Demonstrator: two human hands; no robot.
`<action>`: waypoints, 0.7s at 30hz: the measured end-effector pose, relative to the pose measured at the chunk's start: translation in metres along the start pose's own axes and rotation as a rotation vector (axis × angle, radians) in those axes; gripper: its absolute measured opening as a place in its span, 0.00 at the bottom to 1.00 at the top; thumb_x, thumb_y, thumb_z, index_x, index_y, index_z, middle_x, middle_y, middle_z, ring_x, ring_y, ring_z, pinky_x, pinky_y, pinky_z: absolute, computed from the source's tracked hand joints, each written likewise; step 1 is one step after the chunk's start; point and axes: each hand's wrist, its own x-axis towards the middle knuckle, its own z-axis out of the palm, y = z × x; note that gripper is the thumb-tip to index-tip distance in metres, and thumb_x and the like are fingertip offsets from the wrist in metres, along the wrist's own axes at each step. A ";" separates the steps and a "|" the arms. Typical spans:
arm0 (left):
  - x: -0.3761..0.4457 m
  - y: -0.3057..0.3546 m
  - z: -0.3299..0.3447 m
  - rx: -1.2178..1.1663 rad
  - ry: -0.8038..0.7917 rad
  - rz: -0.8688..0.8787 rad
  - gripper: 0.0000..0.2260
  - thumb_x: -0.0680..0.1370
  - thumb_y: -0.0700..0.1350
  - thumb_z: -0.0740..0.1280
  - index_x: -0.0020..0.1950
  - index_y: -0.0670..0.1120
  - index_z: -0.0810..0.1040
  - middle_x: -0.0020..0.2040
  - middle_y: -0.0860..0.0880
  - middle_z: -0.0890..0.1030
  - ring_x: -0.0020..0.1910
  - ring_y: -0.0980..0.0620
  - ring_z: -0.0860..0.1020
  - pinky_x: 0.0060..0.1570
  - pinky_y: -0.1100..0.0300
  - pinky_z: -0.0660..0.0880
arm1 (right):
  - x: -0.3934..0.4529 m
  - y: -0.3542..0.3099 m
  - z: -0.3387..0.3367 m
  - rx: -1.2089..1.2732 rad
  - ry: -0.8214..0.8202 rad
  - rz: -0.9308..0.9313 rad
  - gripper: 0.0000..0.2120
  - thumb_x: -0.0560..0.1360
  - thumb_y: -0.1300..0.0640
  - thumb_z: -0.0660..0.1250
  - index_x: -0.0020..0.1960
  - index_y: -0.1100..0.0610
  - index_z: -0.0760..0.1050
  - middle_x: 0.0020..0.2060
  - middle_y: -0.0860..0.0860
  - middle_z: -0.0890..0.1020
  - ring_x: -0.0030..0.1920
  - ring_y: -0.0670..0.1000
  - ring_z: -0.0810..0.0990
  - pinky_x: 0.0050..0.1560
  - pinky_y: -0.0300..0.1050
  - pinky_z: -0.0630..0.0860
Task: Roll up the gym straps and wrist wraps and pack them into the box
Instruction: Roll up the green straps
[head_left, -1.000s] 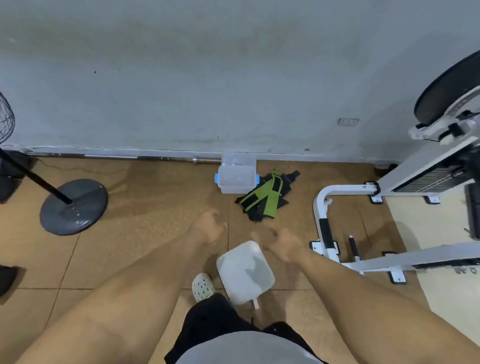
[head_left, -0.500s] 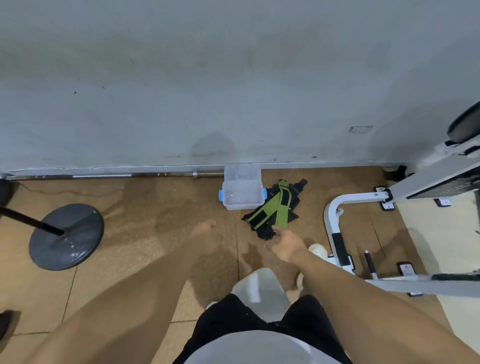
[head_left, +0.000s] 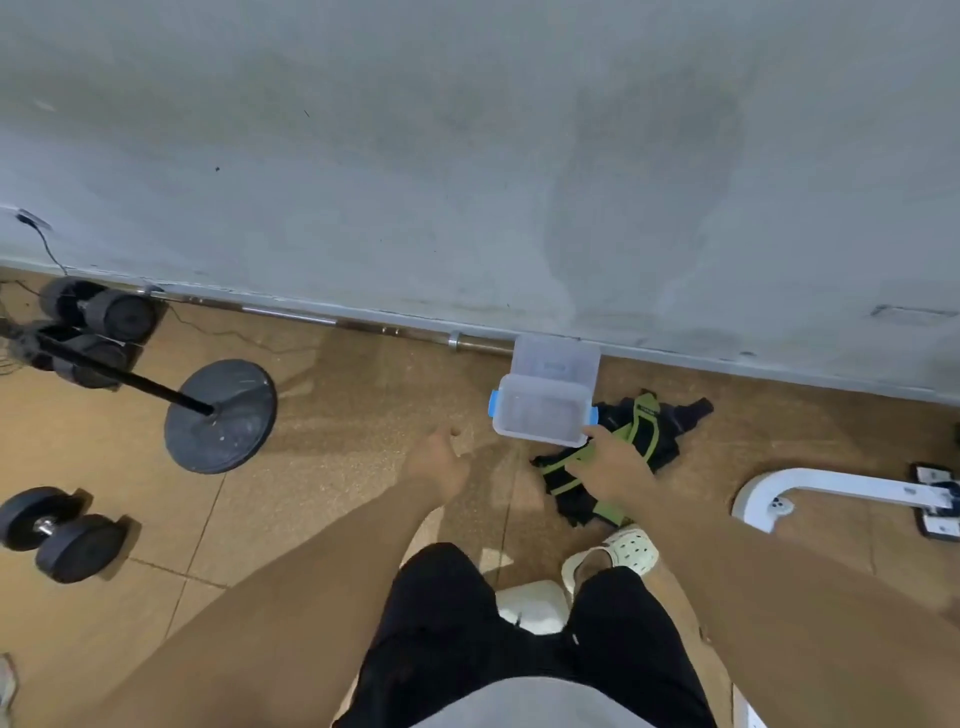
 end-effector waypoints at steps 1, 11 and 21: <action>0.012 0.013 0.005 -0.022 0.012 -0.002 0.21 0.83 0.51 0.65 0.74 0.47 0.69 0.59 0.52 0.74 0.42 0.53 0.78 0.38 0.59 0.73 | 0.015 0.005 -0.006 -0.012 -0.008 0.013 0.28 0.79 0.53 0.68 0.77 0.55 0.65 0.59 0.57 0.82 0.53 0.56 0.81 0.45 0.42 0.75; 0.196 0.048 0.140 -0.070 -0.068 0.110 0.13 0.81 0.46 0.65 0.66 0.50 0.75 0.55 0.51 0.78 0.51 0.45 0.81 0.49 0.53 0.78 | 0.215 0.118 0.037 -0.052 0.018 0.147 0.10 0.78 0.52 0.59 0.57 0.53 0.72 0.44 0.48 0.80 0.48 0.55 0.81 0.48 0.52 0.80; 0.378 -0.015 0.305 0.093 -0.318 0.238 0.20 0.80 0.49 0.71 0.71 0.51 0.72 0.62 0.54 0.73 0.50 0.60 0.75 0.47 0.68 0.70 | 0.409 0.260 0.143 0.177 0.135 0.514 0.27 0.78 0.61 0.62 0.77 0.55 0.63 0.57 0.54 0.78 0.52 0.57 0.81 0.48 0.51 0.81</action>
